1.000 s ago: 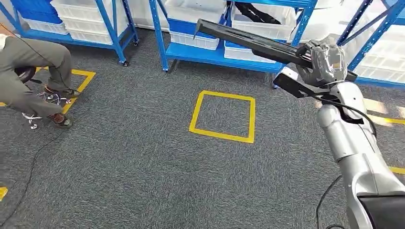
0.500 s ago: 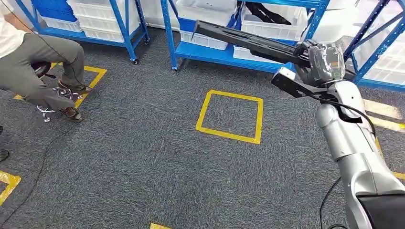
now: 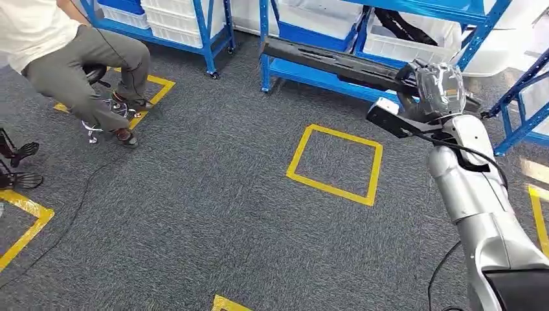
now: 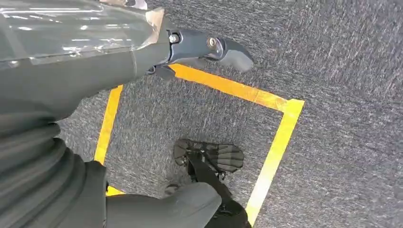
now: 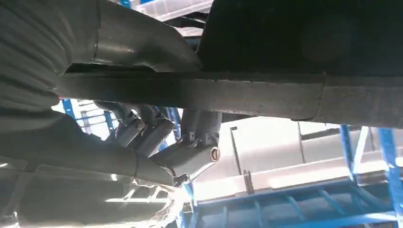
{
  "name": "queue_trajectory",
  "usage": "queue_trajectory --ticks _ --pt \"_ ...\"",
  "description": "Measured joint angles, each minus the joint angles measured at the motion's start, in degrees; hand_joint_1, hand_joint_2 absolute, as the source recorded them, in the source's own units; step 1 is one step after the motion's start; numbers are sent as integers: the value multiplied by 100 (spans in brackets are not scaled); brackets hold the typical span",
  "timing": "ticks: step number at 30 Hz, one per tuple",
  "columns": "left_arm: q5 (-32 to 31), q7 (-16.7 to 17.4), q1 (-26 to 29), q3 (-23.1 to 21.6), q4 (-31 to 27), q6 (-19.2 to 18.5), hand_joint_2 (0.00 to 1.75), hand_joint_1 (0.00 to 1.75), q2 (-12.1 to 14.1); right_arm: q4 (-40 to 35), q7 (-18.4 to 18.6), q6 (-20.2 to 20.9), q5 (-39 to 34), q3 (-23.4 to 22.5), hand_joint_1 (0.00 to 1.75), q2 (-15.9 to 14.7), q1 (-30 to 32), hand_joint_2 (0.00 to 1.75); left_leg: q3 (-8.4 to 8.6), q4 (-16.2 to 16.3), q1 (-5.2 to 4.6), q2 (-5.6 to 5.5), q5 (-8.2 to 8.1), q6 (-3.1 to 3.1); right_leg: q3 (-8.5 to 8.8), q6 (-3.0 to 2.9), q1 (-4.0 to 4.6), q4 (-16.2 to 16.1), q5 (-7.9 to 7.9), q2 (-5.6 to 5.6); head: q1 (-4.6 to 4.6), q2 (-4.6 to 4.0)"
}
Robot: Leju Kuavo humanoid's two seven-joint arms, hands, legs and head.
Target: Take the parts from the cabinet and place them on the table.
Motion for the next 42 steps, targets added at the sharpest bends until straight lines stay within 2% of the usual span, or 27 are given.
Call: queue_trajectory --ticks 4,5,6,8,10,12,14,15,16,19,20,21,22,24,25,26,27,29,30,32,34,35,36,37,40,41,42 --pt "-2 15 18 -26 0 0 175 0 4 -4 -22 -15 18 4 175 7 41 175 -83 20 20 -111 33 -114 11 -146 29 -14 70 -120 -13 0" --pt "-2 17 18 -35 0 2 175 0 39 -17 -28 -22 24 9 175 26 36 175 -108 66 45 -70 -12 -135 21 -193 -50 -42 100 -157 -7 0" --pt "-2 17 17 -39 0 2 175 0 28 -41 -28 -28 31 9 175 37 41 175 -182 241 17 99 -150 -182 26 -238 -44 -43 96 -185 -37 0" --pt "-4 20 15 -50 0 0 175 0 28 -50 -28 -37 31 9 175 41 49 175 -580 1094 74 259 -590 -268 23 -279 -33 -42 91 -241 -59 0" --pt "-4 22 15 -66 0 0 175 0 28 -50 -28 -37 39 20 175 50 86 175 -922 1783 119 289 -798 -319 21 -278 -32 -42 91 -310 -66 0" --pt "-4 22 17 -77 0 2 175 0 35 -50 -28 -37 59 31 175 66 118 175 -806 1519 151 319 -554 -342 24 -275 -37 -41 89 -383 -70 0" --pt "0 15 17 -77 0 13 175 0 50 -74 -28 -37 92 39 175 113 115 175 -241 468 163 427 -86 -326 34 -271 -48 -41 86 -448 -68 0" --pt "0 7 12 -79 0 13 175 0 48 -98 -20 -37 127 44 175 149 106 175 -27 51 153 652 -57 -311 40 -246 -22 -41 77 -474 -68 0" --pt "-2 4 2 -81 0 15 175 0 52 -107 -4 -35 155 46 175 168 86 175 -36 39 106 598 -57 -272 22 -214 29 -37 65 -493 -55 0" --pt "-2 -13 1 -81 0 26 175 0 50 -107 11 -31 225 105 175 332 80 175 -80 45 50 470 -47 -158 49 -103 25 -91 87 -582 -35 0" --pt "-2 -26 -1 -81 0 48 175 0 50 -107 11 -37 238 133 175 387 84 175 -22 -48 83 430 21 -77 18 -50 65 -77 59 -589 -37 0" --pt "-2 -35 2 -81 0 55 175 0 46 -98 11 -44 240 151 175 408 88 175 -2 -90 73 400 45 -37 -27 -56 25 50 -21 -444 -20 0" --pt "-2 -35 -8 -81 0 55 175 0 50 -92 7 -57 245 173 175 455 88 175 -5 -96 81 377 68 21 -169 -118 18 381 -208 -319 -24 0" --pt "0 -37 -23 -81 0 57 175 0 66 -63 7 -63 245 203 175 483 127 175 -17 -96 67 266 67 31 -579 -183 13 1283 -575 -250 -11 0" --pt "0 -35 -17 -81 0 57 175 0 68 -44 7 -70 243 221 175 492 157 175 -18 -95 58 195 67 32 -759 -170 30 1662 -686 -226 2 0" --pt "0 -35 -10 -83 0 57 175 0 68 -31 7 -77 240 230 175 501 185 175 -18 -94 45 133 70 33 -793 -142 34 1719 -664 -210 -4 0" --pt "-9 -16 -9 -87 0 57 175 0 70 -28 7 -90 240 245 175 529 214 175 -18 -86 39 73 72 34 -690 -103 33 1493 -548 -205 -2 0" --pt "-79 53 -15 -120 0 50 175 0 77 -42 9 -135 240 269 175 628 263 175 -14 -70 31 -24 73 26 -224 -42 34 552 -168 -157 0 0" --pt "-112 107 -15 -153 0 28 175 0 81 -83 22 -151 243 280 175 691 301 175 -24 -54 34 -69 71 16 55 -58 32 -37 4 -3 2 0" --pt "-164 184 -17 -203 0 0 175 0 90 -151 66 -175 273 308 175 848 398 175 -53 -38 2 -103 72 -48 90 -142 78 -93 27 -31 -6 0" --pt "-219 243 -14 -260 0 -15 175 0 94 -188 77 -195 280 354 175 997 498 175 -60 -59 28 -149 93 -95 91 -170 113 -94 38 -80 -9 0" --pt "-230 269 -16 -291 0 -15 175 0 101 -192 83 -201 278 376 175 1080 523 175 -67 -51 16 -180 85 -132 123 -225 15 -144 72 -120 -9 0" --pt "-260 293 -12 -328 0 -17 175 0 116 -197 85 -208 278 398 175 1151 545 175 -110 44 23 -36 10 -161 151 -250 -3 -172 90 -168 -2 0" --pt "-291 301 -15 -359 0 -31 175 0 105 -203 92 -238 278 413 175 1202 566 175 -226 290 31 118 -159 -204 157 -329 -18 -176 91 -199 -71 0" --pt "-343 349 -25 -437 0 -55 175 0 103 -205 92 -365 273 446 175 1237 687 175 -888 1584 123 259 -703 -321 160 -340 -10 -174 77 -323 -79 0" --pt "-367 363 -24 -467 0 -59 175 0 103 -205 94 -396 269 448 175 1235 762 175 -985 1742 160 274 -698 -352 163 -338 -13 -173 74 -369 -76 0" --pt "-393 376 -26 -496 0 -59 175 0 107 -218 92 -417 262 448 175 1228 840 175 -942 1617 199 300 -572 -381 166 -334 -26 -171 71 -412 -74 0"
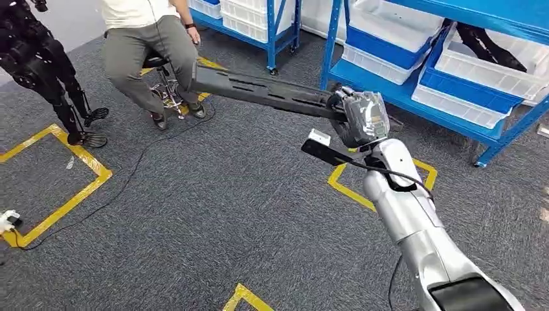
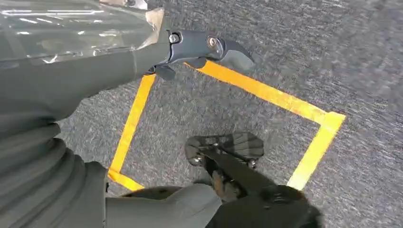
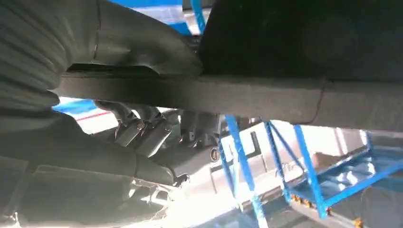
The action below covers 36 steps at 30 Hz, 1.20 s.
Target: Take the parts from the cabinet and place them on the table.
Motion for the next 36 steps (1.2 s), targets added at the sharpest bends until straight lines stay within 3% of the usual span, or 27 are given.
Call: queue_trajectory --ticks 2,3,4,5,7,8,9,11,13,14,15,17,18,19,20,23,24,25,26,28,29,30,31,33,34,35,36 --pt "-4 13 -3 -31 0 -2 175 0 20 -51 2 -20 -2 0 175 -26 116 175 485 -931 69 120 463 -71 16 64 -44 17 -40 -84 0 0" --pt "-4 13 -13 -40 -2 -4 175 0 24 -68 2 -29 -7 0 175 -39 125 175 741 -1356 96 304 609 -119 20 107 -35 43 -66 -108 -4 0" --pt "-4 17 -46 -66 -7 -9 175 0 2 -94 2 -33 -7 -4 175 -57 125 175 839 -1544 63 453 560 -142 -7 163 19 88 -104 -135 -37 0" --pt "-4 33 -67 -70 -7 -7 175 0 9 -112 2 -37 -7 -9 175 -99 118 175 808 -1539 62 334 578 -49 2 203 45 77 -120 -167 -4 0" --pt "0 53 -80 -79 -7 -7 175 0 17 -145 2 -35 -7 -4 175 -103 130 175 796 -1536 -16 256 565 53 43 290 85 23 -107 -242 68 0" --pt "15 72 -81 -81 -7 -7 175 0 17 -147 4 -31 0 2 175 -101 140 175 810 -1558 -54 191 579 127 73 350 56 6 -116 -305 52 0" --pt "33 92 -73 -83 -7 -9 175 0 15 -160 4 -31 15 2 175 -103 158 175 846 -1597 -18 149 608 203 29 377 -5 73 -169 -236 66 0" --pt "57 109 -75 -83 -7 -9 175 0 15 -162 4 -28 26 13 175 -105 164 175 839 -1597 -45 66 622 287 -243 303 -8 673 -484 68 85 0" --pt "65 112 -69 -88 -7 -26 175 0 2 -160 4 -18 28 22 175 -107 219 175 837 -1597 -82 -51 614 330 -722 253 6 1627 -826 156 87 0" --pt "63 112 -51 -94 -7 -42 175 0 -11 -153 4 0 33 28 175 -109 247 175 837 -1596 -103 -126 615 345 -879 259 45 1888 -859 183 94 0" --pt "65 112 -27 -105 -7 -46 175 0 -28 -145 4 17 50 39 175 -107 257 175 837 -1594 -135 -205 620 353 -885 275 73 1823 -789 202 90 0" --pt "65 112 0 -112 -7 -50 175 0 -50 -134 4 20 63 61 175 -105 254 175 843 -1593 -181 -340 629 365 -526 290 132 998 -403 252 90 0" --pt "63 112 4 -114 -7 -52 175 0 -55 -134 4 20 63 61 175 -105 246 175 848 -1593 -193 -397 632 367 -284 265 158 473 -195 343 94 0" --pt "63 112 9 -116 -7 -54 175 0 -85 -129 6 20 63 61 175 -105 236 175 832 -1592 -187 -433 637 363 -151 178 181 127 -83 562 81 0" --pt "66 112 9 -116 -7 -50 175 0 -81 -127 4 20 66 68 175 -96 227 175 819 -1582 -218 -488 638 350 -98 107 193 90 -45 524 81 0" --pt "65 112 46 -118 -7 -57 175 0 -90 -125 6 20 66 90 175 -74 215 175 799 -1601 -190 -587 671 285 -92 30 233 76 -16 410 101 0" --pt "65 114 50 -118 -4 -57 175 0 -63 -125 6 20 66 90 175 -61 213 175 779 -1556 -192 -526 640 272 -40 -27 103 4 29 350 85 0" --pt "66 112 55 -120 -4 -57 175 0 -70 -125 11 20 63 90 175 -53 210 175 729 -1431 -213 -304 536 223 -15 -45 121 -13 35 304 92 0" --pt "68 112 51 -120 -4 -55 175 0 -70 -123 11 20 66 87 175 -46 192 175 563 -1080 -183 -148 303 169 -12 -100 120 -11 27 271 68 0" --pt "76 112 48 -120 -4 -50 175 0 -70 -103 6 22 63 90 175 -39 188 175 126 -212 -115 -50 -84 90 -12 -102 126 -10 21 179 81 0" --pt "87 112 49 -120 -4 -46 175 0 -74 -88 0 24 63 90 175 -33 192 175 -31 84 -81 -35 -159 53 -15 -102 121 -8 18 131 70 0" --pt "94 114 51 -123 -4 -39 175 0 -74 -66 -13 24 61 92 175 -20 192 175 -61 121 -43 -19 -107 23 -14 -100 114 -8 17 88 76 0" --pt "109 127 51 -123 -4 -28 175 0 -72 -46 -29 24 55 94 175 -9 185 175 54 -126 -7 13 69 -12 -12 -77 99 -5 1 40 72 0" --pt "111 153 51 -123 -4 -4 175 0 -66 -26 -31 22 35 94 175 17 162 175 540 -1017 45 126 481 -70 5 -23 67 15 -32 -37 74 0" --pt "109 153 48 -123 -4 -2 175 0 -72 -24 -31 24 28 92 175 17 126 175 794 -1448 63 336 574 -105 4 34 84 58 -69 -75 70 0" --pt "111 160 39 -129 -4 -2 175 0 -94 -22 -31 22 24 88 175 17 86 175 807 -1487 19 327 549 -45 -34 95 148 99 -111 -94 67 0" --pt "109 164 37 -136 -5 -2 175 0 -90 -7 -31 22 22 87 175 17 56 175 787 -1486 14 251 553 34 -16 115 140 91 -116 -129 127 0"
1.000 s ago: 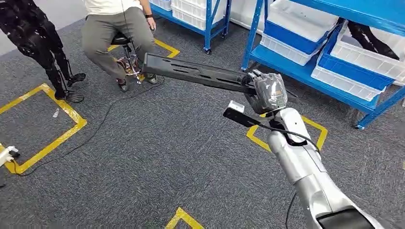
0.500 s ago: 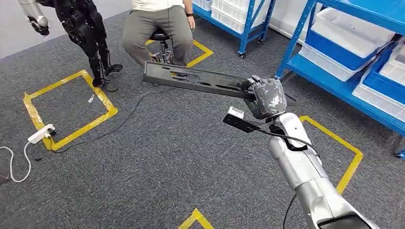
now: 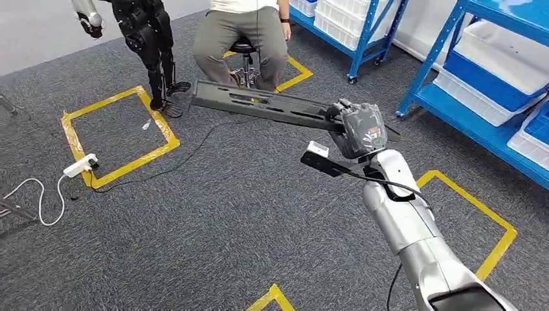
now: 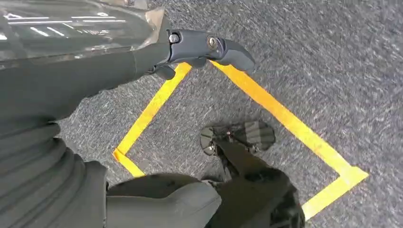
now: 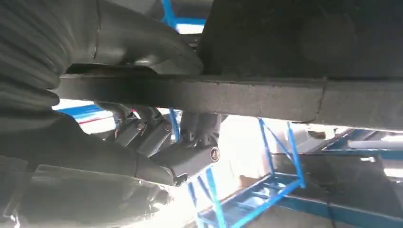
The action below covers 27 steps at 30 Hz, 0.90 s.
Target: Take the parts from the cabinet and place them on the table.
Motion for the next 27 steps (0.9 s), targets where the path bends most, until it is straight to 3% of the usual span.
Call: queue_trajectory --ticks 3,4,5,7,8,9,10,11,13,14,19,20,21,23,24,25,27 --pt "2 17 5 -13 0 11 175 0 6 33 -22 0 -16 2 175 26 -34 175 22 -35 -74 -138 17 140 37 123 19 -23 -34 -117 -7 0" --pt "2 29 12 -15 0 13 175 0 9 48 -33 0 -18 0 175 22 -34 175 40 -63 -64 -169 37 191 -31 136 -47 118 -124 30 2 0" --pt "2 37 9 -17 0 13 175 0 18 63 -44 -2 -22 0 175 22 -45 175 36 -65 -63 -203 39 242 -187 101 -50 421 -280 177 11 0" --pt "2 37 2 -20 0 18 175 0 26 100 -63 -5 -33 0 175 7 -33 175 29 -65 -73 -285 37 289 -680 50 -57 1389 -641 279 13 0" --pt "2 37 4 -22 0 13 175 0 26 123 -72 -5 -44 0 175 -9 -15 175 28 -65 -84 -347 38 293 -871 59 -42 1752 -728 309 13 0" --pt "0 37 9 -26 0 9 175 0 26 140 -87 -5 -53 0 175 -13 10 175 29 -64 -95 -412 40 295 -953 82 -43 1866 -707 330 11 0" --pt "2 35 10 -28 0 9 175 0 26 153 -92 -5 -57 0 175 -15 24 175 29 -63 -103 -469 40 296 -902 108 -43 1703 -601 338 11 0" --pt "2 35 10 -28 0 9 175 0 28 164 -94 -5 -57 0 175 -18 24 175 31 -61 -107 -528 42 294 -740 137 -40 1329 -421 354 15 0" --pt "2 31 10 -28 0 9 175 0 31 166 -92 -5 -64 -2 175 -24 -2 175 41 -61 -107 -617 48 285 -248 152 -42 292 -25 503 15 0" --pt "2 31 10 -28 0 9 175 0 28 168 -94 -5 -64 -2 175 -26 -10 175 37 -62 -103 -624 50 282 -199 142 -43 185 3 565 18 0" --pt "2 31 10 -28 0 9 175 0 26 168 -92 -5 -64 0 175 -28 -16 175 30 -58 -113 -630 51 276 -165 135 -40 112 18 603 20 0" --pt "9 18 17 -28 0 11 175 0 22 181 -96 -5 -68 4 175 -11 -40 175 8 -64 -130 -725 71 195 -134 43 30 52 71 532 0 0" --pt "17 13 32 -28 0 11 175 0 33 186 -98 -9 -68 22 175 9 -68 175 -337 661 -128 -360 -393 94 -67 -160 -61 -25 123 339 -17 0" --pt "17 13 31 -28 0 9 175 0 33 201 -101 -7 -66 24 175 11 -68 175 -751 1520 -92 -306 -744 48 -64 -174 -36 -23 113 258 -11 0" --pt "20 13 33 -31 0 9 175 0 31 212 -98 -7 -64 31 175 13 -62 175 -848 1708 -73 -296 -762 30 -61 -174 -34 -23 111 218 -15 0" --pt "26 13 33 -31 0 9 175 0 31 219 -100 -7 -64 42 175 13 -62 175 -817 1629 -49 -282 -663 12 -60 -173 -34 -22 109 183 -9 0" --pt "35 13 34 -31 0 9 175 0 39 219 -100 -7 -61 59 175 19 -64 175 -360 754 1 -192 -206 -22 -44 -151 -45 -16 89 115 -13 0"
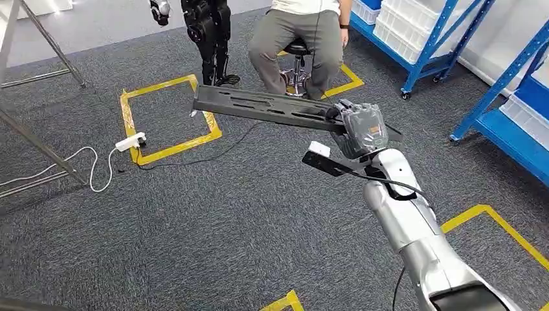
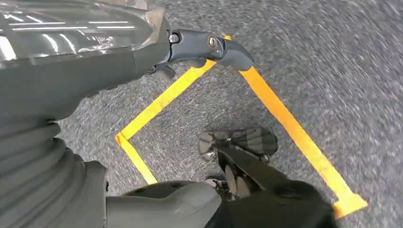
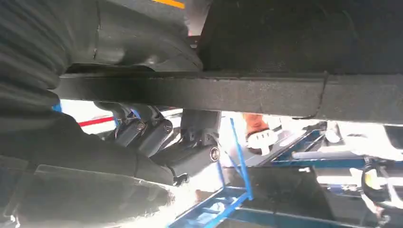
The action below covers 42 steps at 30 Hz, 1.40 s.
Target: Take the parts from the cabinet and place them on the table.
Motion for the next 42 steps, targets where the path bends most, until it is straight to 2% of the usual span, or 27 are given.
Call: queue_trajectory --ticks 1,2,3,6,7,9,11,12,13,14,16,17,21,22,23,24,26,28,29,31,32,33,36,37,38,39,42 --pt "30 6 -2 0 0 -2 175 0 9 -2 4 2 13 2 175 11 -6 175 276 -486 13 118 183 -13 12 38 -1 15 -24 -26 -4 0" --pt "33 59 -20 0 0 -11 175 0 -4 -2 13 4 26 2 175 15 -13 175 402 -706 -40 244 124 -18 -6 81 63 39 -53 -49 -6 0" --pt "35 125 -23 0 0 -13 175 0 -4 -2 24 9 48 2 175 7 -25 175 386 -736 -22 150 161 62 -7 112 82 55 -73 -76 11 0" --pt "41 317 -25 -9 0 4 175 0 -2 -4 37 13 72 20 175 33 -30 175 374 -749 -94 40 163 164 18 191 98 34 -86 -170 37 0" --pt "41 352 -20 -15 0 7 175 0 -2 -11 46 13 79 18 175 31 -27 175 417 -801 -58 21 199 237 -58 235 71 83 -135 -107 35 0" --pt "44 380 -31 -35 0 28 175 0 15 -11 52 15 92 15 175 24 -28 175 417 -808 -74 -32 211 312 -299 190 29 668 -424 132 44 0" --pt "44 424 -39 -52 0 31 175 0 22 -9 70 65 96 15 175 7 1 175 416 -808 -79 -113 206 326 -776 174 19 1626 -756 199 46 0" --pt "44 444 -37 -63 0 28 175 0 20 -7 72 72 101 18 175 -4 26 175 416 -807 -86 -160 206 326 -910 203 14 1876 -795 215 44 0" --pt "44 452 -34 -79 0 28 175 0 18 -7 83 74 105 18 175 -11 48 175 417 -806 -87 -201 206 326 -918 227 10 1864 -751 217 41 0" --pt "44 459 -34 -85 0 28 175 0 18 -7 87 74 118 18 175 -15 58 175 417 -804 -86 -251 207 324 -792 276 4 1564 -598 219 48 0" --pt "44 468 -34 -87 0 28 175 0 18 -9 96 77 122 13 175 -26 46 175 427 -802 -85 -338 215 310 -284 366 -43 511 -174 269 44 0" --pt "44 476 -35 -90 0 28 175 0 20 -9 98 77 120 4 175 -33 36 175 420 -802 -86 -363 222 290 -119 366 -71 129 -85 383 50 0" --pt "66 529 -28 -94 2 20 175 0 18 -9 90 85 111 7 175 -22 31 175 397 -828 -95 -438 255 156 -98 226 29 97 -22 313 35 0" --pt "70 542 -28 -94 2 22 175 0 22 -11 85 85 111 4 175 -24 23 175 372 -798 -80 -418 231 124 -66 156 -74 43 21 271 33 0" --pt "70 555 -23 -94 0 22 175 0 24 -11 85 85 111 4 175 -20 13 175 313 -656 -92 -231 116 112 -56 119 -57 38 29 245 31 0" --pt "79 560 -24 -94 0 22 175 0 20 -11 83 85 109 5 175 -20 5 175 172 -327 -90 -128 -107 96 -55 26 -46 39 33 222 -7 0" --pt "85 573 -27 -94 0 24 175 0 20 -11 83 85 107 7 175 -20 12 175 -243 556 -78 -95 -513 68 -58 17 -9 40 26 168 4 0" --pt "85 583 -24 -94 2 24 175 0 18 -9 83 85 109 11 175 -22 34 175 -445 964 -71 -93 -567 57 -58 15 11 40 23 103 6 0" --pt "85 588 -25 -94 0 28 175 0 18 -9 81 85 109 15 175 -22 35 175 -344 751 -67 -84 -408 57 -58 14 13 42 21 71 0 0" --pt "85 594 -26 -94 0 39 175 0 22 -11 68 85 107 15 175 -22 30 175 152 -172 -64 14 25 74 -46 15 13 45 15 16 0 0" --pt "85 592 -29 -94 0 42 175 0 22 -11 68 85 107 13 175 -22 24 175 423 -652 -68 212 137 88 -40 37 38 51 -1 -6 -2 0" --pt "85 597 -45 -94 0 42 175 0 20 -11 68 85 105 9 175 -24 15 175 453 -729 -109 201 104 106 -74 71 113 79 -23 -27 -4 0" --pt "85 605 -44 -109 0 46 175 0 18 -11 68 85 103 9 175 -30 16 175 409 -739 -146 73 133 194 -52 107 106 51 -14 -121 48 0" --pt "85 605 -44 -118 0 48 175 0 15 -17 66 85 103 9 175 -28 16 175 432 -785 -139 37 167 243 -50 154 125 63 -40 -150 39 0" --pt "85 608 -40 -135 0 50 175 0 0 -35 68 85 105 2 175 -39 23 175 456 -818 -114 22 193 284 -130 180 71 175 -114 -35 48 0" --pt "85 610 -45 -142 2 55 175 0 13 -42 68 85 109 0 175 -52 19 175 453 -824 -109 -8 207 333 -257 170 58 461 -267 103 50 0" --pt "92 610 -49 -148 2 57 175 0 13 -50 70 103 122 2 175 -96 80 175 441 -822 -112 -146 210 354 -913 176 33 1856 -762 204 52 0"
